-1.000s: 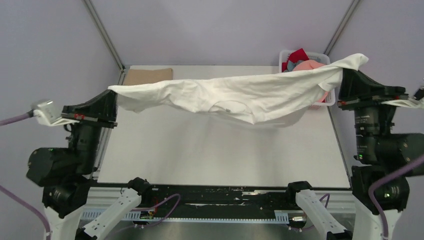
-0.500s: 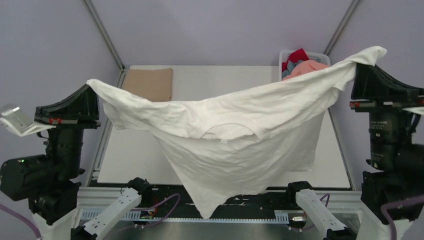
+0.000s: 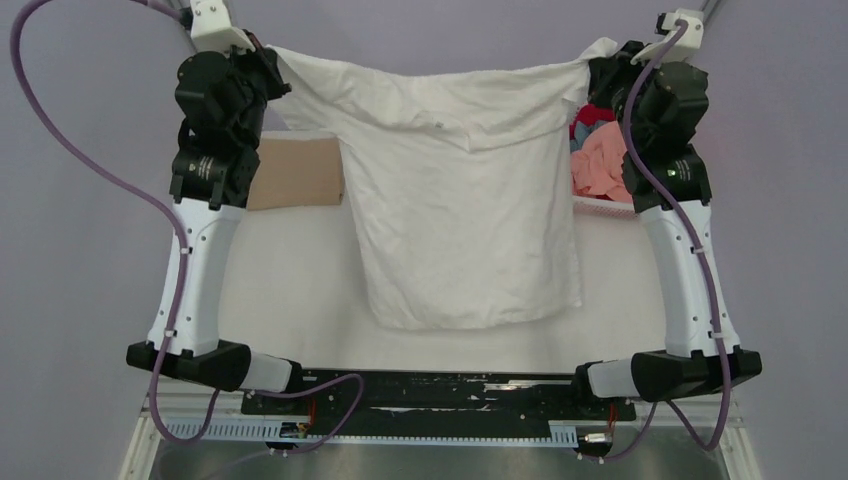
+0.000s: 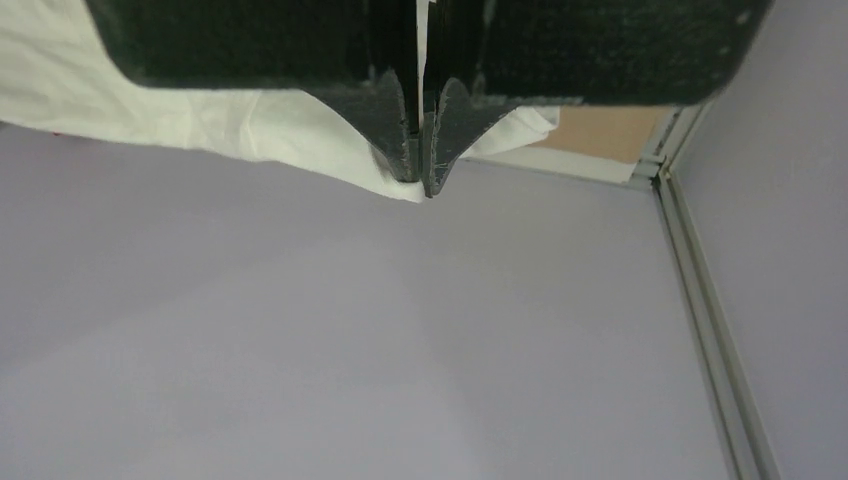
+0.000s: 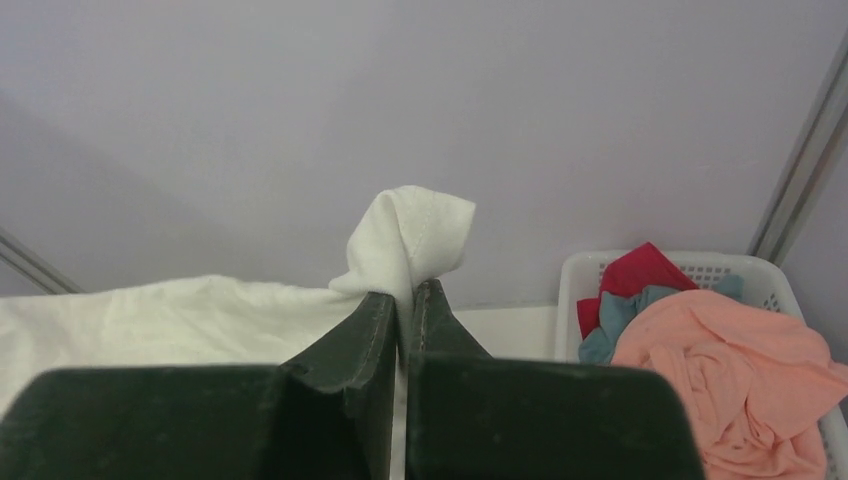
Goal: Fold and stack the t-shirts
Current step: Flatten out the tshirt
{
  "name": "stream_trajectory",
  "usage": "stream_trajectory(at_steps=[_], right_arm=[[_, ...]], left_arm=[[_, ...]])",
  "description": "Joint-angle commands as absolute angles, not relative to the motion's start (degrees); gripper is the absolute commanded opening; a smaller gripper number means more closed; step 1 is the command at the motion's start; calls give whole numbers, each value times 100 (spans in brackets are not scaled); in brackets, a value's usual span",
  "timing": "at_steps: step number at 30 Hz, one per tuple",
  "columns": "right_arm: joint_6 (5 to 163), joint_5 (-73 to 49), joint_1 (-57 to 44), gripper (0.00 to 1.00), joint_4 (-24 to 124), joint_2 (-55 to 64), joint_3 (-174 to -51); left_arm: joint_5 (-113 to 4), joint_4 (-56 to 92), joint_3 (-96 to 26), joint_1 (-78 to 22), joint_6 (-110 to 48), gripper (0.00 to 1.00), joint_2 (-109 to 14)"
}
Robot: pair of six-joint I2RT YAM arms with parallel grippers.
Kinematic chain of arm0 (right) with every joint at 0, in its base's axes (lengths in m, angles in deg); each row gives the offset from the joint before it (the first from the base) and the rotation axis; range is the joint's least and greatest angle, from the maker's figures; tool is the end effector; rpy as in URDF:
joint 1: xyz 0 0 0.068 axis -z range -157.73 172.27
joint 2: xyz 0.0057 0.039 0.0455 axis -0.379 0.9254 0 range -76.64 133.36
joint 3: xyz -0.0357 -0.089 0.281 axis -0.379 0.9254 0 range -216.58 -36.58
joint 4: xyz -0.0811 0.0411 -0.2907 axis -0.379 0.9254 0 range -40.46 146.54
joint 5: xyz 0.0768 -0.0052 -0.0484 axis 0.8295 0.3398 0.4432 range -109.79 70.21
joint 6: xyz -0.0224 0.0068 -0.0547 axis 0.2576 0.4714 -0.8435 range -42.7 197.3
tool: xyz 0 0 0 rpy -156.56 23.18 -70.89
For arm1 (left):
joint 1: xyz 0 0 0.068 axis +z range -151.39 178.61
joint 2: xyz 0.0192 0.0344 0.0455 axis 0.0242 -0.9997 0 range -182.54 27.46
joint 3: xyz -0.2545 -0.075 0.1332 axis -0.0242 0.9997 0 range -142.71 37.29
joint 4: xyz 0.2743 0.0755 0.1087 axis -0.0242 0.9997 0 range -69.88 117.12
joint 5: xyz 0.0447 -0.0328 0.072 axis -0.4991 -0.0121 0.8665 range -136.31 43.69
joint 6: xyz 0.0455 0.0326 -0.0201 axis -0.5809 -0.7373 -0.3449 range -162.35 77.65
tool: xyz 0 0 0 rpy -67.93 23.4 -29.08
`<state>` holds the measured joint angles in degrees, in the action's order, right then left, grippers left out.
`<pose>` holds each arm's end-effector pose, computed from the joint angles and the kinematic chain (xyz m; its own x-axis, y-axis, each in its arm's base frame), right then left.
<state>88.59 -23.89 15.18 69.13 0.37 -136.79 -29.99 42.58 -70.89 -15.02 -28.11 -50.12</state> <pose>0.3138 0.0359 0.5719 0.0509 0.2032 -0.9778 -0.0635 0.9778 0.1998 0.2868 -0.0569 0.6114 0.1443 -0.2779 -0.9497 -0.0089 0.9593 -0.2821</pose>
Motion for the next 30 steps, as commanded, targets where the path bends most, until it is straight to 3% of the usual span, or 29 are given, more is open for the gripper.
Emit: stream_trajectory(at_steps=[1,6,12,18,25,28,30], right_arm=[[8711,-2401,1530,0,6228,-185,-14541],[8623,-2516,1538,0,6225,-603,-13784],[8588,-2824,1635,0,6312,-1260,-11859],[8911,-3270,1714,0,8057,-1089,-11168],[9127,-3837,1866,0,9585,-605,-10705],[9161,-3948,2155,7,9794,-82,-10598],[9273,-4380,2344,13,9887,415,-10694]], left_arm=[[-3679,4236,-8186,-1228,-2745,0,-5057],[-3716,4225,-7883,-967,-2644,0,-4778],[-3414,3429,-5169,-785,-2520,0,-3373],[-3947,2855,-1435,-784,-1389,0,-1586],[-4862,3942,598,-783,87,0,-589],[-4900,4956,1028,-786,283,17,-530],[-4503,5564,1060,-787,419,19,-536]])
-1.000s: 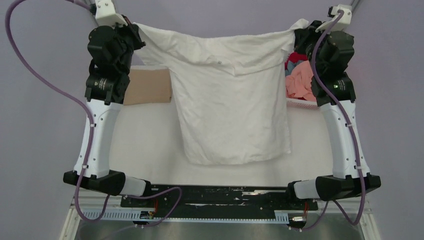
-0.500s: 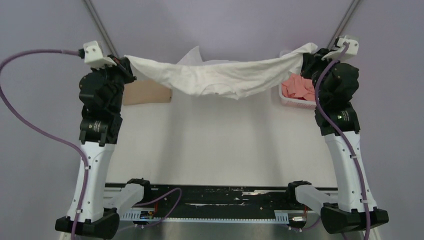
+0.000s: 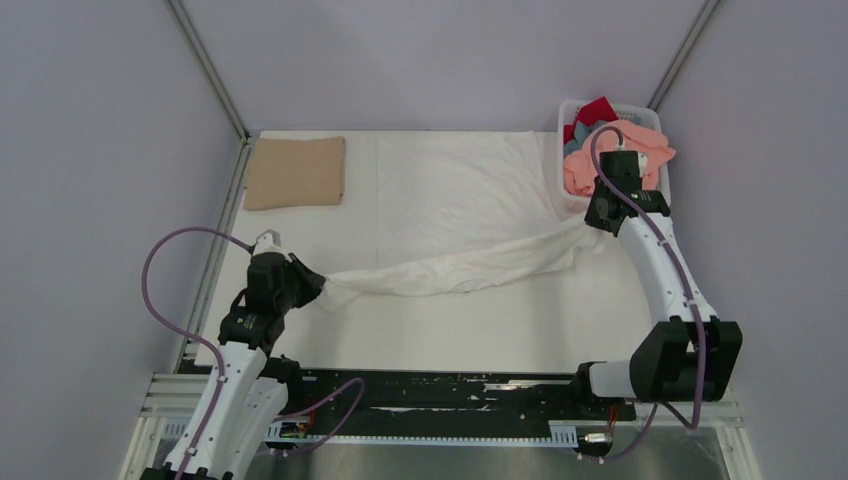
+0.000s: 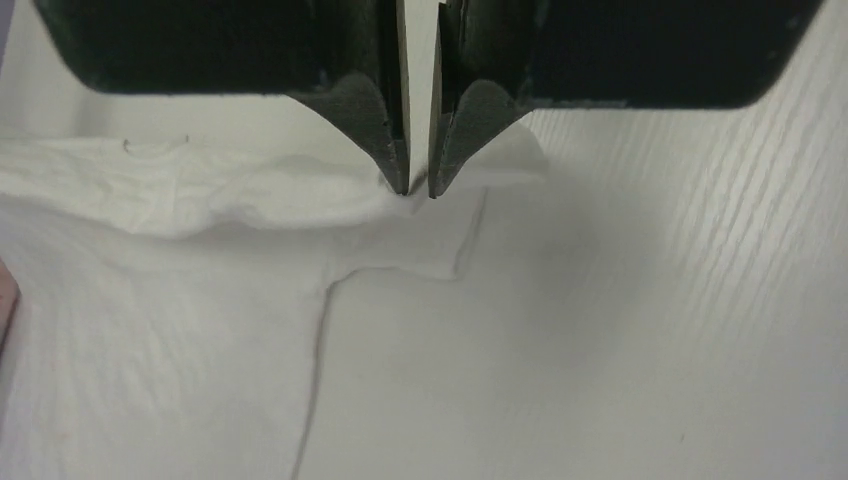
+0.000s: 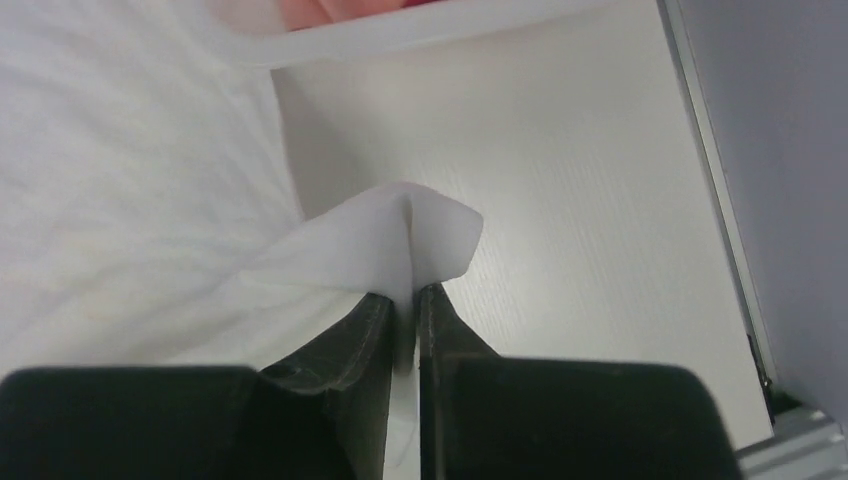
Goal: Fold and stack the t-shirts
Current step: Flatten out the tshirt
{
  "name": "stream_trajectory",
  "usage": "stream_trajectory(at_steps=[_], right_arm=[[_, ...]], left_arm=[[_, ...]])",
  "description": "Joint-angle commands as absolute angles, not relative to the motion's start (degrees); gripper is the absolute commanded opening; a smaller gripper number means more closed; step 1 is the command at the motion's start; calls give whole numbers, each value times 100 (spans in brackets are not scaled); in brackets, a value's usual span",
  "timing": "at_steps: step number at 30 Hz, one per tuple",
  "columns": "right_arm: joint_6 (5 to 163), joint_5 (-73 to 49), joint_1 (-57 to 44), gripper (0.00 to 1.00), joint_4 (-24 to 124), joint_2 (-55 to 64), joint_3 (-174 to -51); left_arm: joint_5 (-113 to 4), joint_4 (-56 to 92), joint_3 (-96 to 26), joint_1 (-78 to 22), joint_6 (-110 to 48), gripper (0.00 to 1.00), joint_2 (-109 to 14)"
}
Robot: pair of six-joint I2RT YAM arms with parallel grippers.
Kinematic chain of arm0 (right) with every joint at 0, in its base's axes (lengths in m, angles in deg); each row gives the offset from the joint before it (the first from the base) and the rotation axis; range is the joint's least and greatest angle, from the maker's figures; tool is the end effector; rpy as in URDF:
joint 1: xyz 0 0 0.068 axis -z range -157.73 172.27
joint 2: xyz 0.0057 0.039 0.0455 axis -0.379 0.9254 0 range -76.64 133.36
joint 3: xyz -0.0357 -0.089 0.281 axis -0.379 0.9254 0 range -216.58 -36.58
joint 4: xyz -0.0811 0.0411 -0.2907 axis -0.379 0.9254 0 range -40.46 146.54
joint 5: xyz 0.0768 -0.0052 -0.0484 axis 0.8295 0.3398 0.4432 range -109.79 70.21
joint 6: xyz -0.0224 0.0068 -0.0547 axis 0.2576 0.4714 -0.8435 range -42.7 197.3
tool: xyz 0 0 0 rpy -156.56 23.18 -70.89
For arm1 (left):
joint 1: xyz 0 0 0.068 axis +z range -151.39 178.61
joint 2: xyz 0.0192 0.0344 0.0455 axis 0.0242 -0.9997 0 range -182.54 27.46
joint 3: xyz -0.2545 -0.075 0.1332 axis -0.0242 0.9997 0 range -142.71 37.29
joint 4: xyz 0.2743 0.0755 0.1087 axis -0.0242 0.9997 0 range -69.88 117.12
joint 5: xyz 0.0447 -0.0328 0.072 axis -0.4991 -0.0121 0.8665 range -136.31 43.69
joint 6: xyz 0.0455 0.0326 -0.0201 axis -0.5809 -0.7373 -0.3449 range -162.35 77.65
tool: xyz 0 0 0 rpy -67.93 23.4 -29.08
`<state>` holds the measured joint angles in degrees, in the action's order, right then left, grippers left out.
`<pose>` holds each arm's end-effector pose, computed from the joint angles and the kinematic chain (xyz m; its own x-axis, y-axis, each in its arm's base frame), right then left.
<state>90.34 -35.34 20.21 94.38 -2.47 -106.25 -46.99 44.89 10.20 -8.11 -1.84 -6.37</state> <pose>0.3114 -0.0005 0.3403 -0.7070 0.1921 -0.6806 0.3074 0.9502 -0.0512 0.1746 -0.0210 0.2383 -0.4772 -0.5978 -0.6441 -0.2406 0.7938 -0.5585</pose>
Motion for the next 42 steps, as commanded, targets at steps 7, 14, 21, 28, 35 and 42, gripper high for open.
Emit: stream_trajectory(at_steps=[7,14,21,28,35,42], right_arm=[[9914,-5174,2329,83,10480,1212,-11468],[10154,-4035,1671,100,9580,-298,-10407],[10591,-1271,1048,100,7639,-1209,-8155],[11007,-1643,764,100,7101,-275,-8001],[11042,-1915,760,100,6896,1447,-9070],[10758,-1352,554,98,6885,3491,-11022]], left_arm=[[-4705,5757,474,-796,371,92,-481],[-5839,3936,-62,-1187,150,100,-1365],[-6833,2767,-2048,-1926,-329,100,-4772],[-7490,2559,-3209,-2132,-366,100,-7359],[-7659,2528,-2562,-2648,-489,100,-7819],[-7702,1656,50,-3341,-32,100,-6665]])
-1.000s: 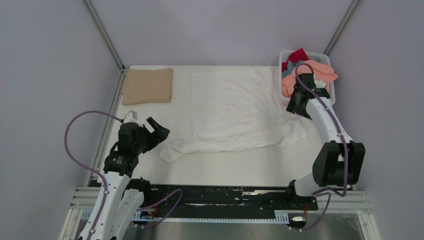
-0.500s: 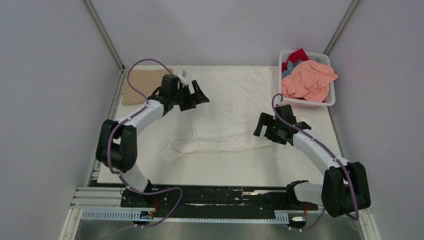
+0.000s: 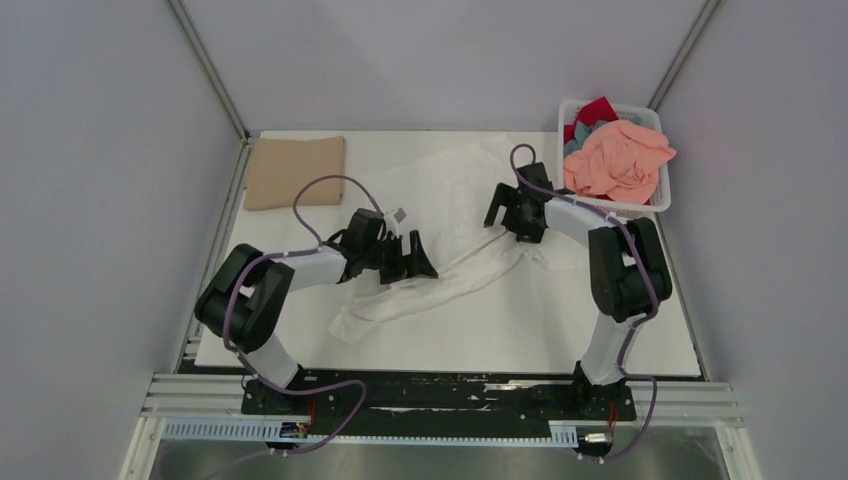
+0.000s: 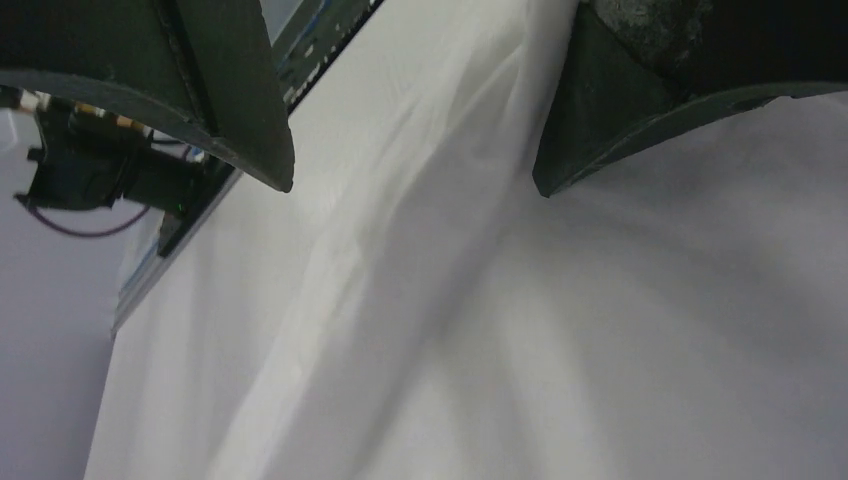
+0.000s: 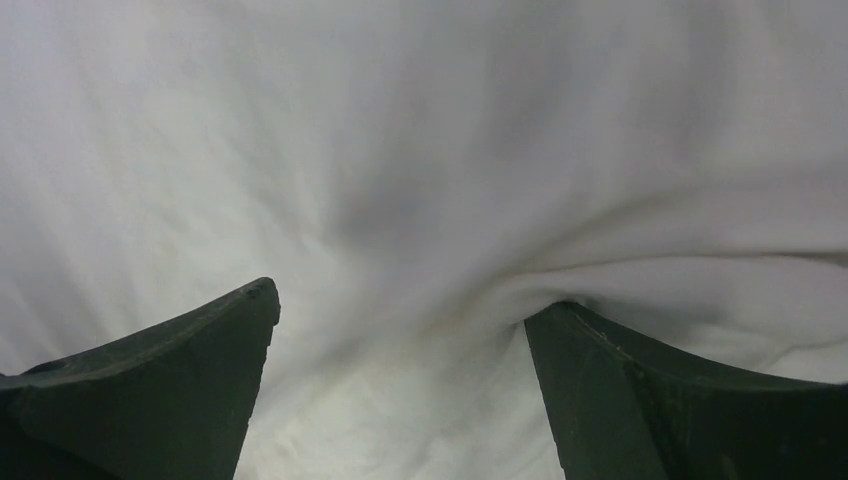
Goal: Fold and stack the t-shirts
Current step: Flatten out the tshirt
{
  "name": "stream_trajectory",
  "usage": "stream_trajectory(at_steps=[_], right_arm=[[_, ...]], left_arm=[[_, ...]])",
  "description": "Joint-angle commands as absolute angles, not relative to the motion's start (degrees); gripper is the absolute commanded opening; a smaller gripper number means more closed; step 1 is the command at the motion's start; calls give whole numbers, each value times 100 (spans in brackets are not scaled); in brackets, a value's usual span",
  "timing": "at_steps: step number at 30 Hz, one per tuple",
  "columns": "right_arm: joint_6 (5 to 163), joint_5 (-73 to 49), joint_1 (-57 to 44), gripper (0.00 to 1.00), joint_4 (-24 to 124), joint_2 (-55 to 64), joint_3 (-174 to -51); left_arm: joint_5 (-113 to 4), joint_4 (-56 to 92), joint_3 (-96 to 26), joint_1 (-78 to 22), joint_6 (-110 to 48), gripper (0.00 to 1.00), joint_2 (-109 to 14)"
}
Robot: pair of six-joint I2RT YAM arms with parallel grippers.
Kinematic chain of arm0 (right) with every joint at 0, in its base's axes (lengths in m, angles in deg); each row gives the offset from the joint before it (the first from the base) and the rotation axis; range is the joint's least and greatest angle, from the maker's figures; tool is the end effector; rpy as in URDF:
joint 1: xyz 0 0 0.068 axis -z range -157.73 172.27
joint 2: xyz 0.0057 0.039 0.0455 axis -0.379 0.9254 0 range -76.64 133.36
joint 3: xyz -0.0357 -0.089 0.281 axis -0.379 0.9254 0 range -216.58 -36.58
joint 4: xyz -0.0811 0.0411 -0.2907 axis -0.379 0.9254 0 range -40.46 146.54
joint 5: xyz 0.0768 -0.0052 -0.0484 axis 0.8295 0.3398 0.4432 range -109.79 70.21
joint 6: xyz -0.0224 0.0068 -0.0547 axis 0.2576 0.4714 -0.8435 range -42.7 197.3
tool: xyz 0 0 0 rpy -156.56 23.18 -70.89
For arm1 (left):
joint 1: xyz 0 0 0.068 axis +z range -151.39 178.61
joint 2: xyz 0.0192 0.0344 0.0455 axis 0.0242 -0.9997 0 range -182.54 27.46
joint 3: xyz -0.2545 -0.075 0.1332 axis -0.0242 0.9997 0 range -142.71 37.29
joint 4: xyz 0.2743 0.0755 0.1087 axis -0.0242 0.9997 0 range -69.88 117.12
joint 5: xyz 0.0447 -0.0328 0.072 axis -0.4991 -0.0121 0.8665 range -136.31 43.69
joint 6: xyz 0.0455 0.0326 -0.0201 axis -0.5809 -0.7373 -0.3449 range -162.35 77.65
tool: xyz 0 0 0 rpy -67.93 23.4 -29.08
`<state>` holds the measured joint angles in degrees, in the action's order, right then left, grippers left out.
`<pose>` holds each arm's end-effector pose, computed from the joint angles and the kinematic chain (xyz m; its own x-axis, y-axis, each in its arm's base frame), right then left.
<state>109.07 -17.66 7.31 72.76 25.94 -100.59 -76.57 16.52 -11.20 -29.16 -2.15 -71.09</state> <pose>0.3890 0.1056 0.1575 -0.8686 0.3125 -0.3845 0.2146 0.9367 0.2766 0.3193 -0.1928 0.1339 -0.9479 -0.1309 -0.2903 0.1280 0.6782 -0.7236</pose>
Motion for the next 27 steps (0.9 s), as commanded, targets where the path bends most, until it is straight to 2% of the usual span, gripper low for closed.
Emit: stream_trajectory(at_steps=[1,4,7,15,21,24,27], right_arm=[[10638,-1241,482,98,6902,3742,-11380],[10301,-1182,196,98,6976,4544,-12439],[10027,-841,32,98,7084,5264,-13490],[9260,-442,26,97,7210,6497,-15519],[8880,-616,240,100,7212,7095,-16835],[8971,-578,454,100,7234,6933,-16915],[8935,-954,603,100,7267,6365,-16627]], left_arm=[[-7731,1610,180,-3574,39,100,-6469],[-8119,1067,458,-4053,77,100,-6338],[-8511,525,111,-4502,34,100,-6696],[-8312,598,-2885,-4815,190,100,-8720],[-7500,1344,-4658,-4804,36,100,-9769],[-7238,1785,-4661,-4799,-319,100,-9506],[-6812,1944,-3839,-4797,-684,100,-8673]])
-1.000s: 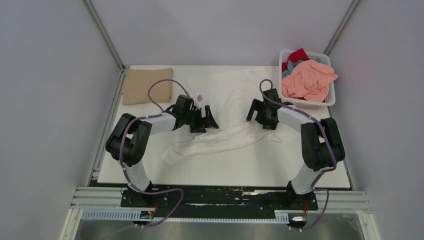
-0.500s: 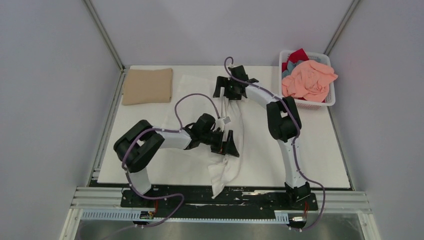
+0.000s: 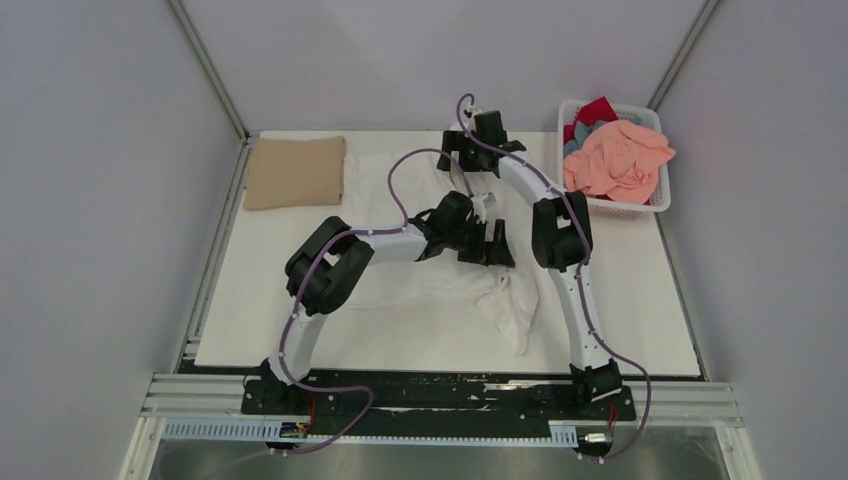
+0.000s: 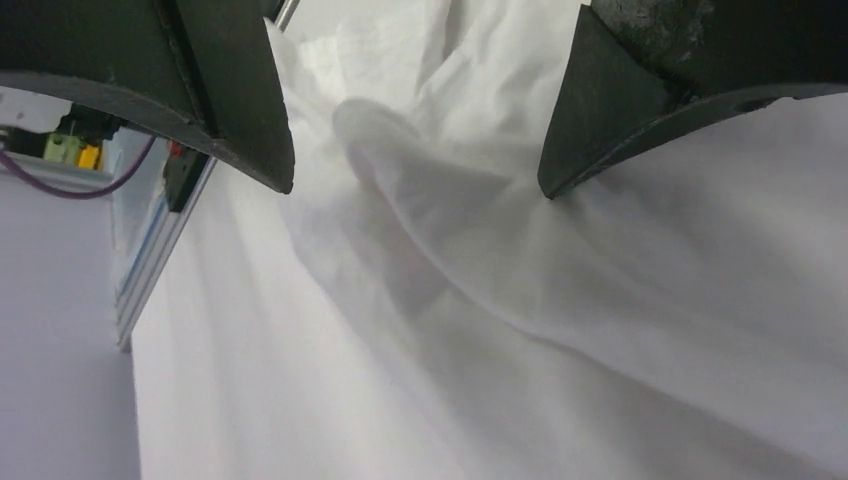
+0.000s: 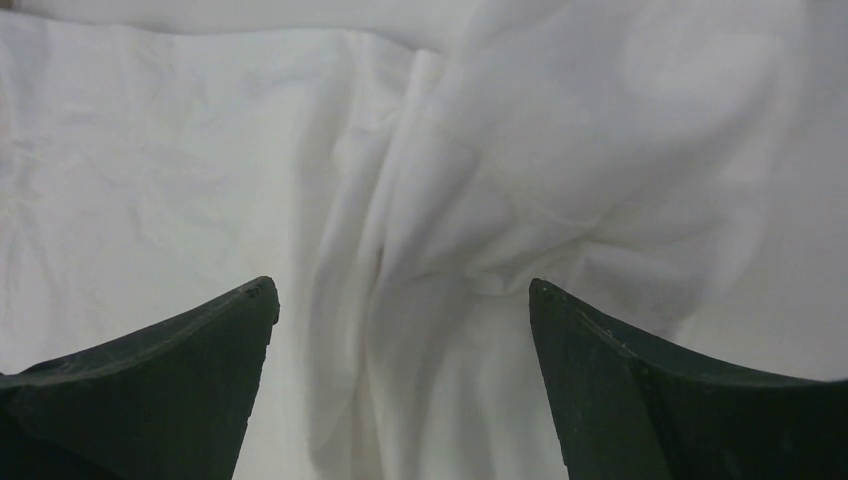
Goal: Fold and stack the t-shirts
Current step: Flatten out the tshirt
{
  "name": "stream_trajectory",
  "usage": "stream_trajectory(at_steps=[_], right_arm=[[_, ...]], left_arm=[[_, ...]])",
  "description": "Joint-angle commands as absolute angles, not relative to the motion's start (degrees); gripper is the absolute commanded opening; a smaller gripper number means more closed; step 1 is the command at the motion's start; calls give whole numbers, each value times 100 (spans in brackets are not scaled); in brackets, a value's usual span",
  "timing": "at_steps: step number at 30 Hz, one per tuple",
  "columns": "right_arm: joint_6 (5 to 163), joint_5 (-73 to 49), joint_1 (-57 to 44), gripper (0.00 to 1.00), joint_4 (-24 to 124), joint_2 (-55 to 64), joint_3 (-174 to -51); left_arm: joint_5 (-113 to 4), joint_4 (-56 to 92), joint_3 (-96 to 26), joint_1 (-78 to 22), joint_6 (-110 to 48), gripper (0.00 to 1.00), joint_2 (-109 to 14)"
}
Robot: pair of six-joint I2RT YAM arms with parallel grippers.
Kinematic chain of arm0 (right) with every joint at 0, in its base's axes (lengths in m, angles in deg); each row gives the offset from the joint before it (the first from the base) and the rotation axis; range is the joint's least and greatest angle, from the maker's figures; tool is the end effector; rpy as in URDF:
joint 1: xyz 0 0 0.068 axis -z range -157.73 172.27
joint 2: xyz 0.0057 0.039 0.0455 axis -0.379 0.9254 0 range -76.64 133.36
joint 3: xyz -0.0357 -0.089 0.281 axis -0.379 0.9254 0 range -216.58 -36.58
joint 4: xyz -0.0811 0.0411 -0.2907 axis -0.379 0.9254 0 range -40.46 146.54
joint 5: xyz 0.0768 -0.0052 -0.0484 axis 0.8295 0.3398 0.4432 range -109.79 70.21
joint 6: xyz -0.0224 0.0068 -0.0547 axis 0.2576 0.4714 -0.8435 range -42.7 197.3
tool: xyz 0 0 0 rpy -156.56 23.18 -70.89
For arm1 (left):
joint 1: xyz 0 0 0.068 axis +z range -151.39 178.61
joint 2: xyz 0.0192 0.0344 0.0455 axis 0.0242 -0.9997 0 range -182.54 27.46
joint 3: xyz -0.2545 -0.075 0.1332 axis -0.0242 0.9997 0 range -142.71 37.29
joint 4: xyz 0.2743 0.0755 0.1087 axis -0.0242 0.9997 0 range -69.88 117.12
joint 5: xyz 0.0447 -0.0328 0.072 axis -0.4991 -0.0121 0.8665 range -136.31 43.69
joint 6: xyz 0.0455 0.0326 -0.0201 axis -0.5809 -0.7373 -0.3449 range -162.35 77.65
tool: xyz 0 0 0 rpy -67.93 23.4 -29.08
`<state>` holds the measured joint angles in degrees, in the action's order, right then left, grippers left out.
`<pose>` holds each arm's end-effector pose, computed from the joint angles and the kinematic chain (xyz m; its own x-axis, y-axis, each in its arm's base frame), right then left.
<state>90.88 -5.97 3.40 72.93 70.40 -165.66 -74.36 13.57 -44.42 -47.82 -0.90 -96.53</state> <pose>0.6066 0.2183 0.1612 -0.7214 -0.0055 -0.6925 -0.3233 0.8870 0.3297 0.3492 -0.3967 0.1362 -0.8991 0.0976 -0.4266 0.4100 0.5287 -0.7432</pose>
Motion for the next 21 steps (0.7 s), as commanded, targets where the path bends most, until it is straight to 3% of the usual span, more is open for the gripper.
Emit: stream_trajectory(at_steps=[1,6,12,17,21], right_arm=[[8912,-1119,624,100,7278,6116,-16507],[8879,-2346,682,100,7572,4681,-15566],[9261,-3130,599,100,7644,2523,-12972],[10090,-3032,543,100,7630,1098,-10792],[10321,-3058,444,100,7631,373,-9846]], left_arm=[[-6723,1975,-3619,-4804,-750,100,-8114],[-5236,2746,-1994,-4814,-882,100,-5658],[-2801,5071,-842,-4753,97,100,-3515],[-2242,6364,-68,-4110,986,100,-2515],[-2529,6053,526,-3594,1288,100,-2064]])
